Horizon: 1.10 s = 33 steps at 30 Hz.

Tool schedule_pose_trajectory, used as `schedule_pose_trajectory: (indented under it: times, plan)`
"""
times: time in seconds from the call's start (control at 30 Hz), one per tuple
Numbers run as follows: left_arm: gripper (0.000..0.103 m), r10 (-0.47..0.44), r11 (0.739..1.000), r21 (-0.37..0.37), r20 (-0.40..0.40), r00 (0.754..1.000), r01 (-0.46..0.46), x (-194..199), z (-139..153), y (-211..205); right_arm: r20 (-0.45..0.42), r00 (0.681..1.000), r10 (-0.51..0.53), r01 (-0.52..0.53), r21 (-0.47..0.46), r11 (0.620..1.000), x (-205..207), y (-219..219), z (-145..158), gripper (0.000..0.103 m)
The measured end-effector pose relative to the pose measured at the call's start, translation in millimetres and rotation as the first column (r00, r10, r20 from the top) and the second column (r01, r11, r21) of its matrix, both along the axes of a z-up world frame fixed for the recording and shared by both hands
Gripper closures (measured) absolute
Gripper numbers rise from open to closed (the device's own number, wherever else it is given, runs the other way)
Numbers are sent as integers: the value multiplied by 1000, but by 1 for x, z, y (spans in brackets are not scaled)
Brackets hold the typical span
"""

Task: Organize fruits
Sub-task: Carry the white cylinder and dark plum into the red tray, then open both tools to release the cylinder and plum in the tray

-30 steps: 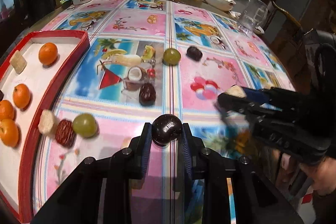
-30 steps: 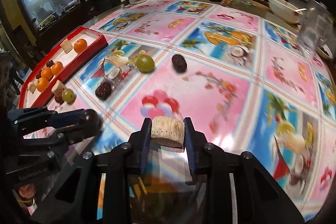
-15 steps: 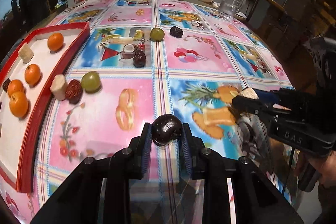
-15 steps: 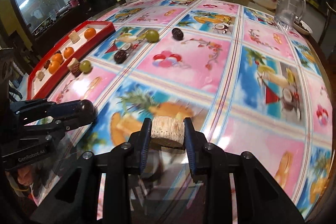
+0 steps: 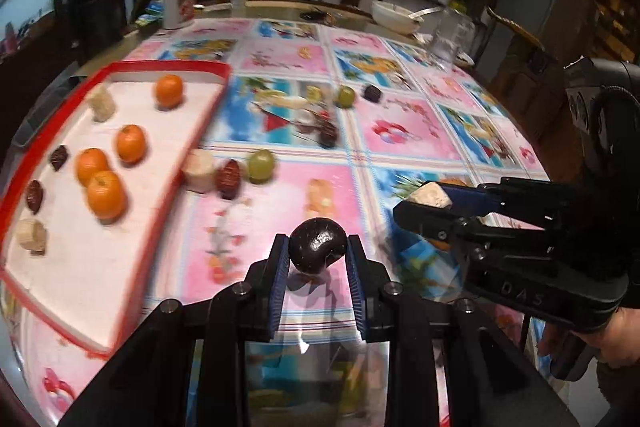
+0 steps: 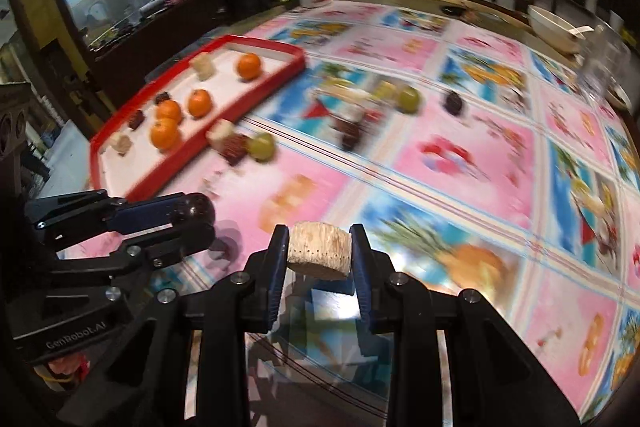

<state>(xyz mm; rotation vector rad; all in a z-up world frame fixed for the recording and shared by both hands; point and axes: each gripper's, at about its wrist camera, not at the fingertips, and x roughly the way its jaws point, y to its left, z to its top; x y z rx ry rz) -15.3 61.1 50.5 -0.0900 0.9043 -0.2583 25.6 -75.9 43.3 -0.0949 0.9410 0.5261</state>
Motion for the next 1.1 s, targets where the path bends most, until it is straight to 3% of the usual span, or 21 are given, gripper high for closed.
schedule_pose_trajectory:
  times: [0.33, 0.57, 0.8, 1.1]
  plan:
    - [76, 192, 981, 13, 39, 981, -192, 9, 11, 98, 28, 985, 168, -169, 12, 986, 16, 104, 17, 70]
    - [75, 279, 958, 69, 16, 960, -280, 23, -2, 150, 2, 972, 235, -235, -4, 972, 33, 157, 6, 70]
    - [75, 294, 954, 72, -4, 956, -293, 37, -14, 169, -11, 977, 213, -213, -19, 977, 58, 178, -3, 70]
    - [74, 263, 958, 115, 9, 965, -262, 45, -20, 163, -33, 983, 180, -180, -13, 984, 76, 180, -12, 70]
